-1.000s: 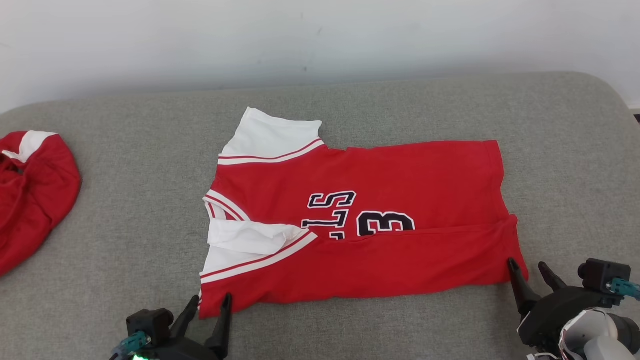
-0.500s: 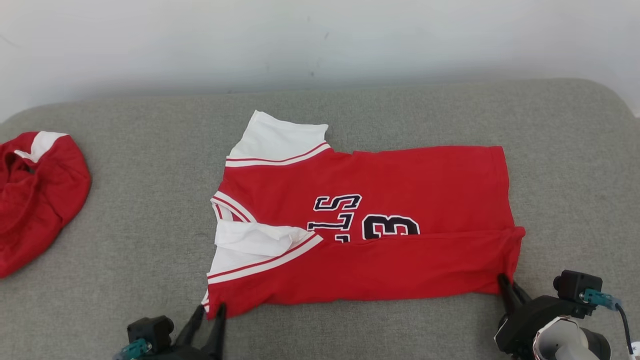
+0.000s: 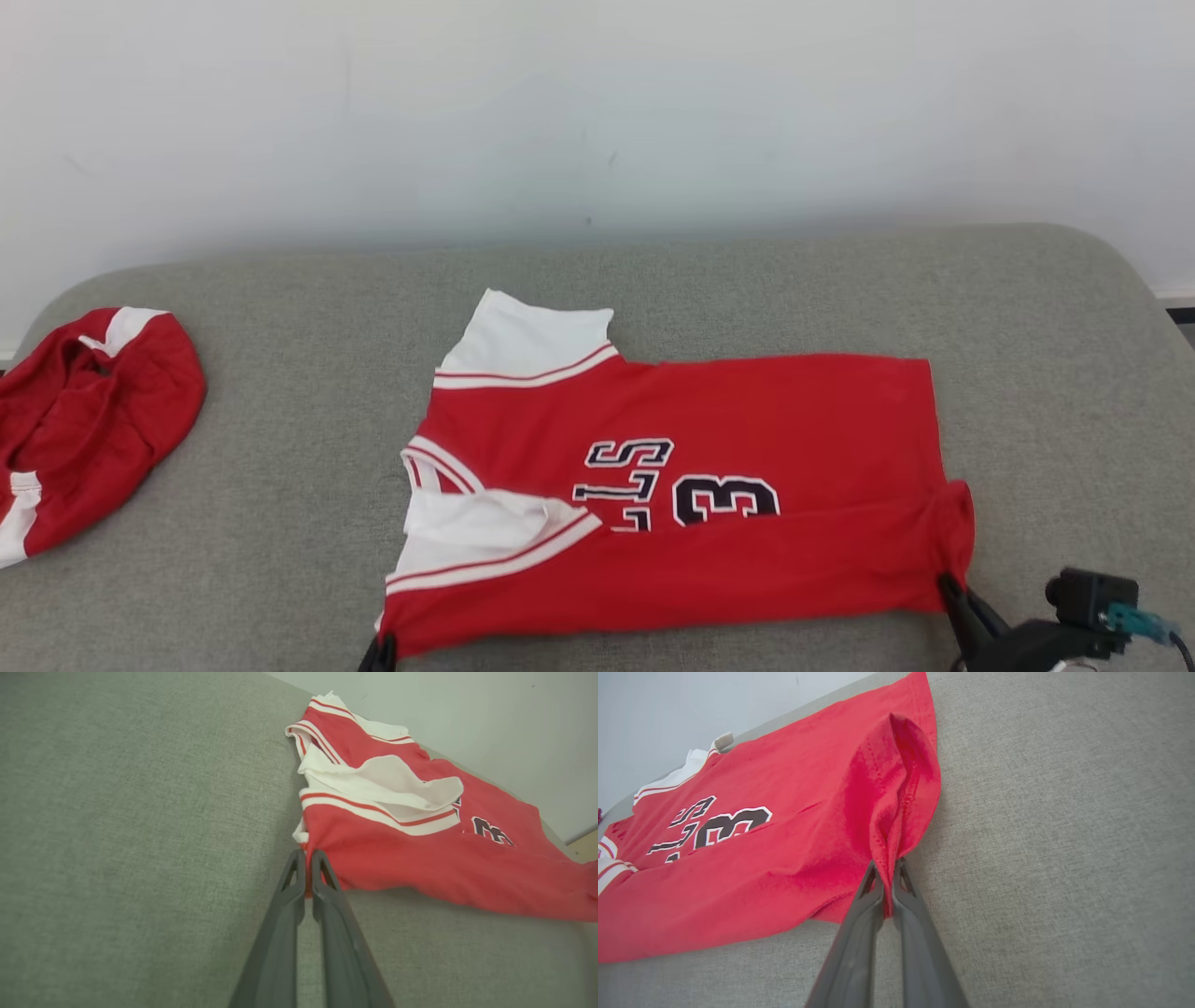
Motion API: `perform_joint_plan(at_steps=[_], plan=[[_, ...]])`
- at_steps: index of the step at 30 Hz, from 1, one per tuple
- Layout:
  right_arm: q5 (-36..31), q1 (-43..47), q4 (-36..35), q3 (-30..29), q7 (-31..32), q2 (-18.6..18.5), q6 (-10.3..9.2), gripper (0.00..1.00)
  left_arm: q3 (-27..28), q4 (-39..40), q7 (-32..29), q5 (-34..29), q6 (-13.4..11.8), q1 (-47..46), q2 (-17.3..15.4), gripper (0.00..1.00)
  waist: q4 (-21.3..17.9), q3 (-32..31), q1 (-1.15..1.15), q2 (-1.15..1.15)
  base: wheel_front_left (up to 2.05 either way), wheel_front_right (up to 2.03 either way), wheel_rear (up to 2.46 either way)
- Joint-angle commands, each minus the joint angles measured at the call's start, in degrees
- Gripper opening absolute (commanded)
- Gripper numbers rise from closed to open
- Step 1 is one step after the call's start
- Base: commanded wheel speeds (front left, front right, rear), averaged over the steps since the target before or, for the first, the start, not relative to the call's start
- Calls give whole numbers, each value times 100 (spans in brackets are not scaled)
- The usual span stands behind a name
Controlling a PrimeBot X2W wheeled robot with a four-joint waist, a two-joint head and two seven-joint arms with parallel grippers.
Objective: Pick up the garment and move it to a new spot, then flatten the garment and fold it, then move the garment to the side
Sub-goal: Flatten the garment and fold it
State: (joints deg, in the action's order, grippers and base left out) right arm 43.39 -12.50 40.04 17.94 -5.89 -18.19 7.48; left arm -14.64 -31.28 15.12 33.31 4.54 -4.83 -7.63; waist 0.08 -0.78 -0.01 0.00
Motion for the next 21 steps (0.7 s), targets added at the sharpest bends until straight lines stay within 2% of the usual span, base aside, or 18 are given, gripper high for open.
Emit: perform_joint_plan(at_steps=[1, 8, 9, 10, 11, 15, 21], plan=[[42, 125, -32, 10, 30, -82, 4, 0, 39, 43, 3, -53, -17, 155, -2, 0, -12, -50, 1, 0, 0, 0, 0], [188, 685, -359, -86, 281, -360, 4, 0, 7, 295, 4, -63, -98, 756, 106, 0, 45, -87, 1, 0, 0, 0, 0], [168, 723, -380, -116, 286, -358, 4, 48, -6, 292, 4, -73, -99, 763, 127, 6, 59, -89, 1, 0, 0, 0, 0], [144, 755, -404, -150, 281, -326, 4, 100, 1, 304, 4, -70, -90, 758, 151, 76, 74, -93, 1, 0, 0, 0, 0], [126, 775, -436, -176, 266, -279, 4, 100, 7, 299, 4, -70, -90, 745, 167, 100, 84, -99, 1, 0, 0, 0, 0], [-50, 796, -581, -327, 34, -227, 4, 100, 73, 445, 4, -206, -106, 597, 193, 100, 113, -129, 1, 0, 0, 0, 0], [-456, 836, -1167, -784, -484, 79, 4, 100, 579, 1167, 4, -550, -164, 562, 234, 100, 73, -153, 1, 0, 0, 0, 0]])
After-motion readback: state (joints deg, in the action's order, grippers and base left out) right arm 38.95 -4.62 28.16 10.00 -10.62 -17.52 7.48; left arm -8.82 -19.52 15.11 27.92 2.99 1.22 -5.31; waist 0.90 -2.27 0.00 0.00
